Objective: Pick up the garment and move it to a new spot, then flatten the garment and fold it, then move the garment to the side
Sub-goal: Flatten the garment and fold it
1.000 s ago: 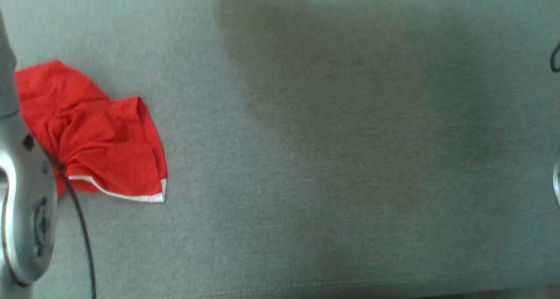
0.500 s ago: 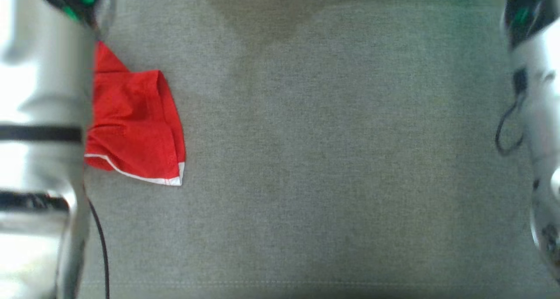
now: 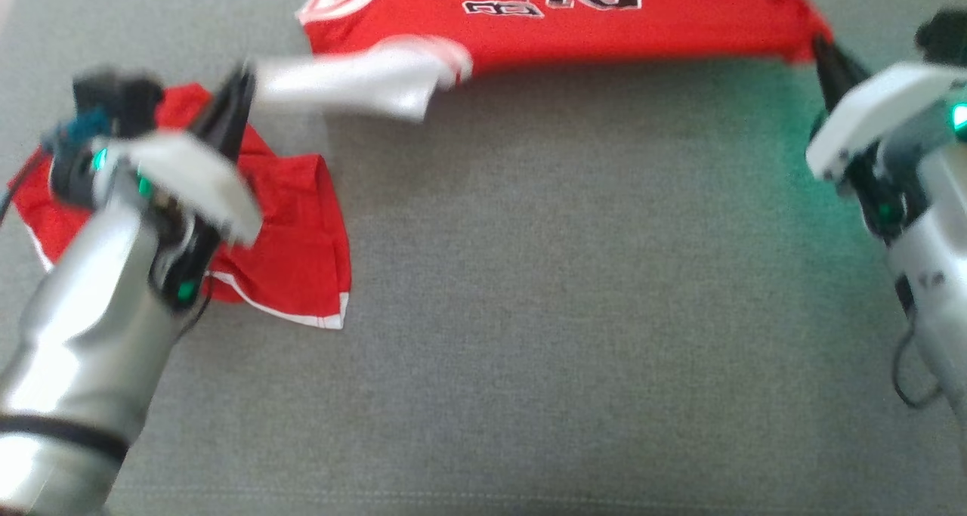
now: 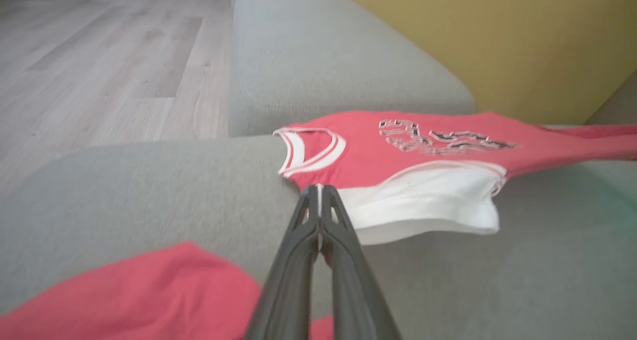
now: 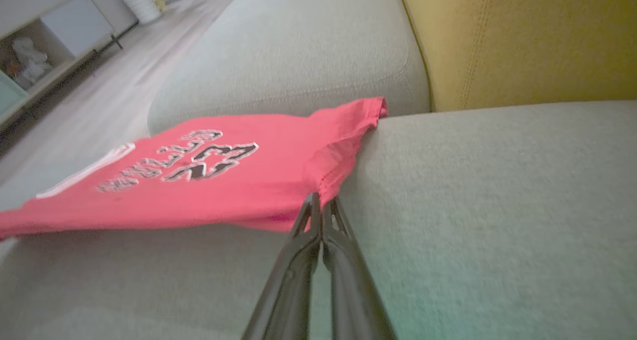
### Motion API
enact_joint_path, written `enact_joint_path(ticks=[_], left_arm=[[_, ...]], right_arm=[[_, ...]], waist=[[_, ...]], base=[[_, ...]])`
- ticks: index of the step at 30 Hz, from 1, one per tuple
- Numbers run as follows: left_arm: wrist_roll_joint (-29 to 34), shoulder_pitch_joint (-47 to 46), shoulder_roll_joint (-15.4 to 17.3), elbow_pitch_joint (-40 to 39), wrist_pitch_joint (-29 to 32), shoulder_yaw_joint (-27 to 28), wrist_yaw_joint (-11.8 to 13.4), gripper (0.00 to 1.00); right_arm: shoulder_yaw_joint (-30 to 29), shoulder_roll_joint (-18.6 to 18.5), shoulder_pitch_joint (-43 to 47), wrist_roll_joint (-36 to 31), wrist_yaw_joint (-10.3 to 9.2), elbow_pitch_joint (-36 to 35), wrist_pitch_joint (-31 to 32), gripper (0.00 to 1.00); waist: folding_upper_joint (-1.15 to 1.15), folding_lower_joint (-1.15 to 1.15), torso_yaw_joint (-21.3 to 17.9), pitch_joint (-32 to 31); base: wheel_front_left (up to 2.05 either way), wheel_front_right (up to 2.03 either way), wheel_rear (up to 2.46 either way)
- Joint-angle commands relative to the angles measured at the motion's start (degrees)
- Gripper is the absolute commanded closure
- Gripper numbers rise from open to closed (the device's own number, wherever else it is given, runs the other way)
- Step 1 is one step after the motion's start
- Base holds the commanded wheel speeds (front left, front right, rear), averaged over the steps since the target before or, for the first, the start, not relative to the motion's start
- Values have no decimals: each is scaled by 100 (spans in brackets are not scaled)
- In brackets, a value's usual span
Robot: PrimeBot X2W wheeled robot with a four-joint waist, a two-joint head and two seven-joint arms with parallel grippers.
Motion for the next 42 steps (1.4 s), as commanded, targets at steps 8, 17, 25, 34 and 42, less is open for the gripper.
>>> enact_joint_path(ticks=[8, 17, 25, 34, 42], left_arm=[[-976, 840, 1125, -1055, 632, -771, -33, 100], [-1797, 1370, 1851, -2034, 1004, -1414, -34, 100], [-2443, 1701, 2416, -2825, 1427, -1895, -34, 100], [-2956, 1961, 2929, -3394, 1670, -2082, -34, 100], [-3378, 2248, 3279, -3871, 1844, -2156, -34, 100]], right_arm=[[746, -618, 618, 320, -5, -416, 197, 100], [1410, -1078, 1128, 526, -5, -474, 565, 100], [1950, -1447, 1592, 956, -5, -822, 1298, 100], [2436, -1743, 1937, 1368, -5, -1395, 2050, 100], [2570, -2104, 2290, 1742, -5, -1779, 2819, 100]], waist=[[0, 0, 53, -659], [0, 0, 10, -1006], [0, 0, -83, -1310], [0, 0, -154, -1678], [0, 0, -236, -1843]], base=[[0, 0, 0], [0, 0, 0], [0, 0, 0], [0, 0, 0], [0, 0, 0]])
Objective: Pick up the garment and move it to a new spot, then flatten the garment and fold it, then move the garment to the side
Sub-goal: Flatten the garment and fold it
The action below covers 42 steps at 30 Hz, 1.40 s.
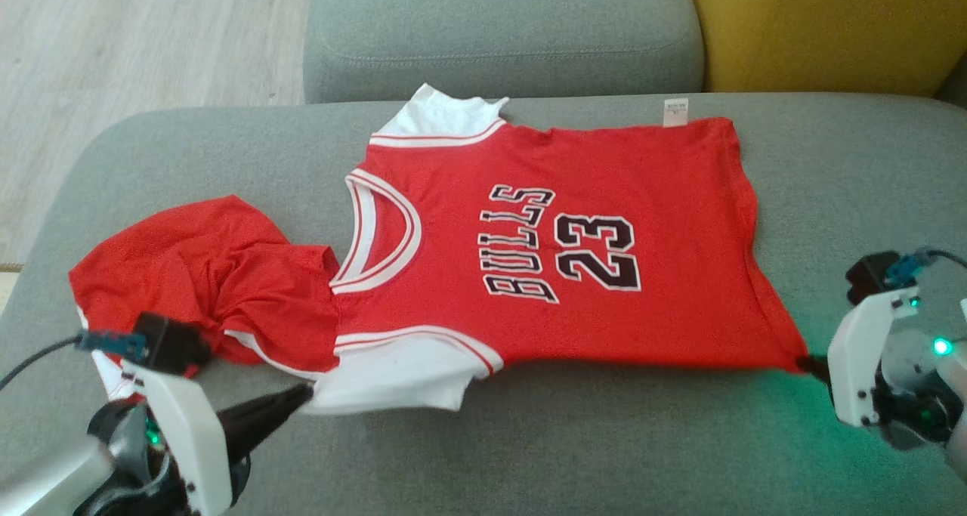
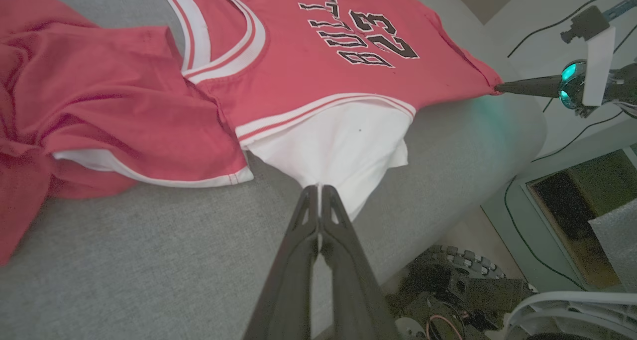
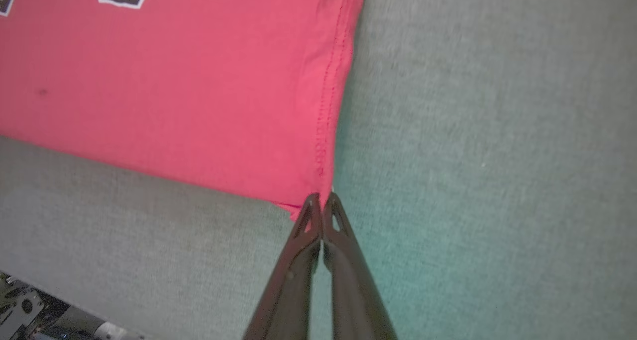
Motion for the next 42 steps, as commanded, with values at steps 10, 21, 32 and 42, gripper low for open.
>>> enact_joint_path(ticks=[10, 21, 32, 42], left_arm=[[-423, 107, 815, -691, 417, 133, 38, 100], [-99, -480, 786, -740, 198, 486, 112, 100], [450, -1692, 202, -78, 487, 588, 91, 100], [1032, -2582, -440, 925, 529, 380, 37, 100]], right_arm=[[-201, -699, 502, 178, -5, -867, 1237, 100], [-963, -458, 415, -361, -5, -1218, 1431, 100], [-1273, 47, -236, -1256, -5, -1163, 1328, 100], [-1316, 446, -811, -1797, -5, -790, 1083, 100]], waist=[[0, 1, -122, -40], [0, 1, -267, 215], [0, 1, -352, 728], [0, 1, -399, 1278]], base=[[0, 0, 0], [0, 0, 0], [0, 0, 0], [0, 0, 0]])
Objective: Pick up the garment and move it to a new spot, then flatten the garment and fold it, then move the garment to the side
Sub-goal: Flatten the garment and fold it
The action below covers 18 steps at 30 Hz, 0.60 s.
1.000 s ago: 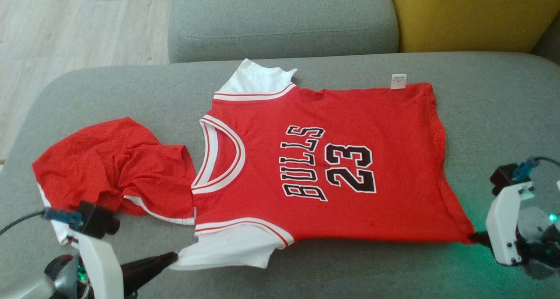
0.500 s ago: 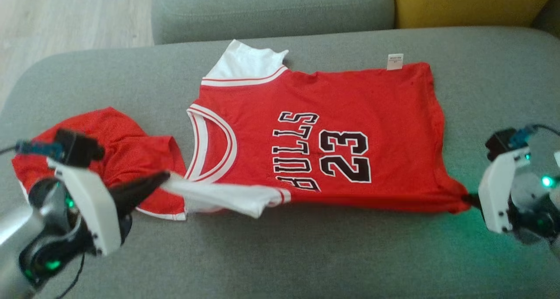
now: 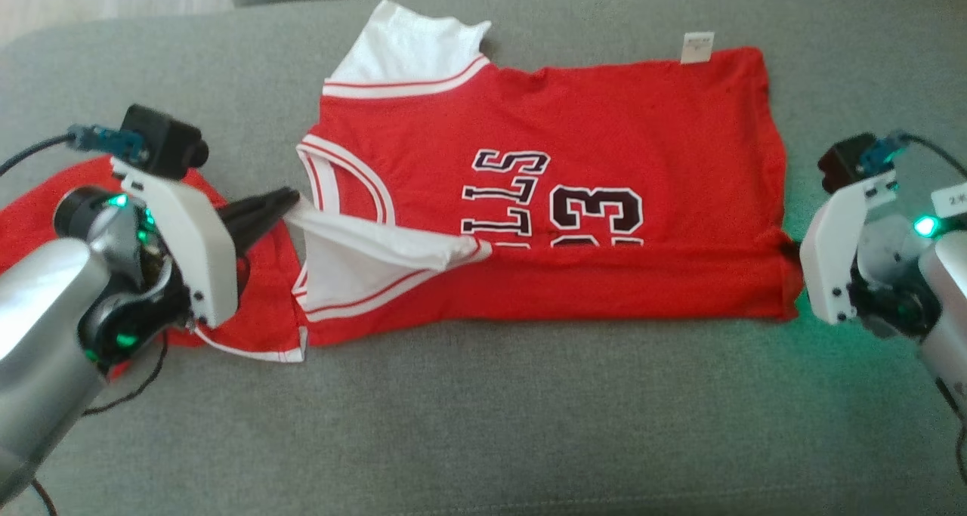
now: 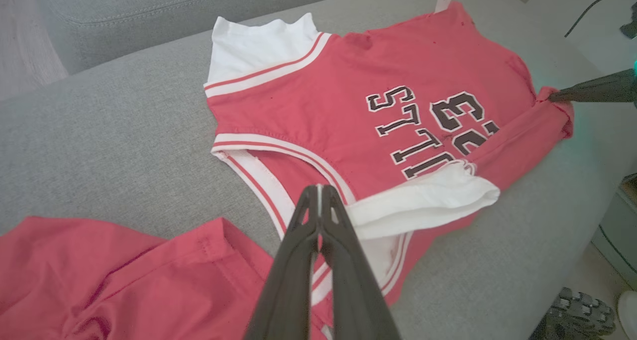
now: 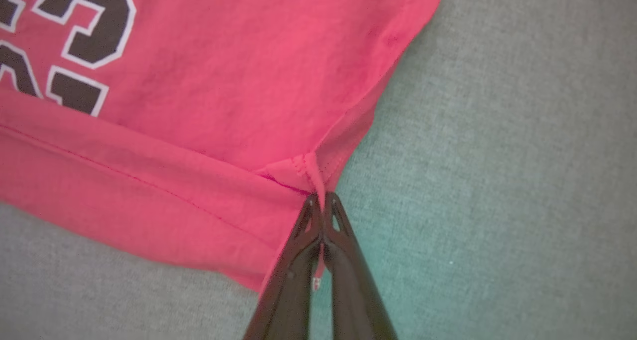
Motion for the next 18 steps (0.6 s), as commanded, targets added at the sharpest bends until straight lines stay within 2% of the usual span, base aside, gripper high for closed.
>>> enact_joint_path(ticks=[1, 6, 7, 8, 9, 14, 18], left_arm=[[86, -396, 158, 46, -86, 278, -16, 100], [207, -621, -133, 535, -293, 158, -33, 100], [198, -645, -187, 605, -353, 145, -35, 93], [195, -664, -231, 666, -406, 125, -37, 32], [172, -675, -270, 729, -465, 121, -38, 0], [97, -680, -422, 1105, -971, 244, -40, 0], [-38, -574, -578, 1407, -1683, 584, 105, 0]], right_arm=[[-40, -39, -194, -70, -5, -91, -98, 100], [-37, 134, -348, -139, -5, 92, -323, 100], [-52, 155, -367, -157, -5, 126, -406, 80], [-86, 175, -384, -186, -5, 167, -514, 0], [-139, 207, -397, -206, -5, 225, -617, 0], [-474, 374, -413, -278, -5, 443, -1266, 0], [-823, 526, -281, -217, -5, 511, -1964, 0]], waist=[[0, -1, -22, 135], [0, -1, -48, 290], [0, -1, -51, 306], [0, -1, -55, 320], [0, -1, -58, 332], [0, -1, -30, 274], [0, -1, 25, 82]], base=[[0, 0, 0], [0, 0, 0], [0, 0, 0], [0, 0, 0], [0, 0, 0], [0, 0, 0], [0, 0, 0]])
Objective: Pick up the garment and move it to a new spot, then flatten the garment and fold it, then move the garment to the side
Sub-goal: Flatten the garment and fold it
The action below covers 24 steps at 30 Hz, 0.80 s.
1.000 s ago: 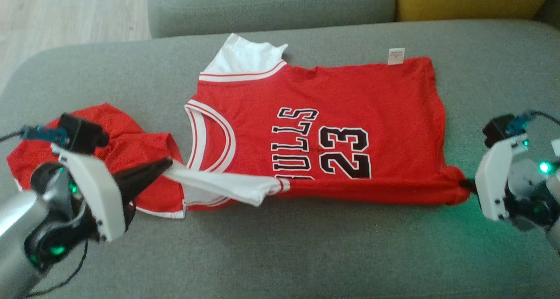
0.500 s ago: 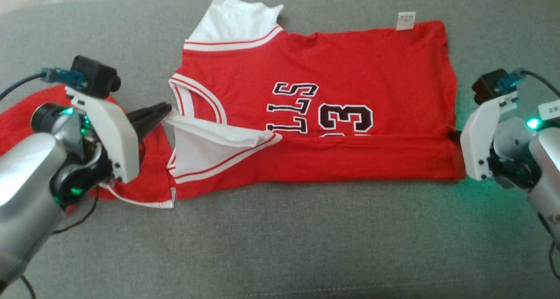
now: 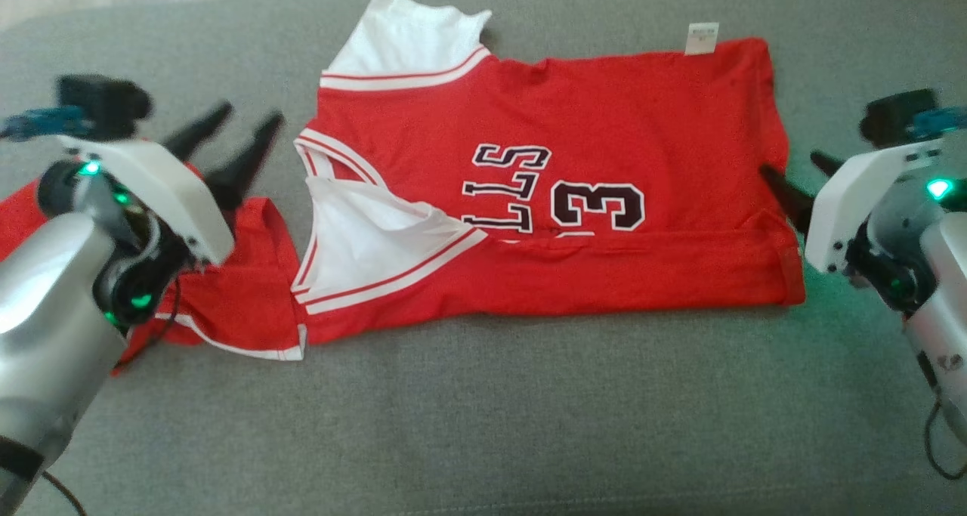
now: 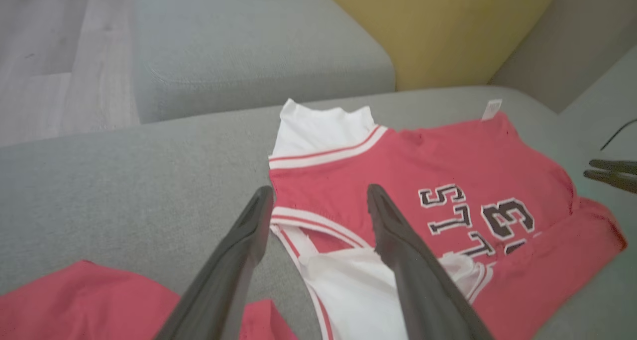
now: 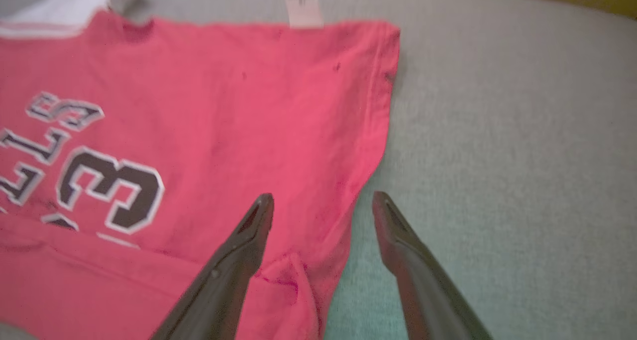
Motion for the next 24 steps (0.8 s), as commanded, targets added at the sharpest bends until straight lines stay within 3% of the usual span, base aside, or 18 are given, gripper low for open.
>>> enact_joint_path(ticks=[1, 5, 9, 12, 17, 24], left_arm=[[-73, -219, 155, -6, -262, 422, 107, 0], [-230, 52, 3, 31, -1022, 789, 367, 0], [-300, 514, -161, -261, -1354, 1239, 649, 0], [59, 915, -265, -571, -1390, 1457, 911, 0], [770, 1831, -683, -1325, -1395, 2377, 1207, 0], [1767, 3071, -1502, -2037, -1396, 3365, 1237, 0]], right_arm=[[-150, 22, 16, 78, -5, -101, -234, 0], [-441, 78, 309, 32, -5, -219, -1115, 0], [-722, 154, 742, -152, -5, -457, -2117, 0], [-950, 245, 1126, -334, -5, -652, -2659, 0], [-1338, 512, 1777, -943, -5, -1097, -3389, 0], [-1930, 1127, 2613, -1685, -5, -1837, -3691, 0]], waist=[[0, 0, 45, -135], [0, 0, 132, -425], [0, 0, 232, -712], [0, 0, 303, -868], [0, 0, 321, -1043], [0, 0, 266, -1152]], base=[[0, 0, 0], [0, 0, 0], [0, 0, 0], [0, 0, 0], [0, 0, 0], [0, 0, 0]])
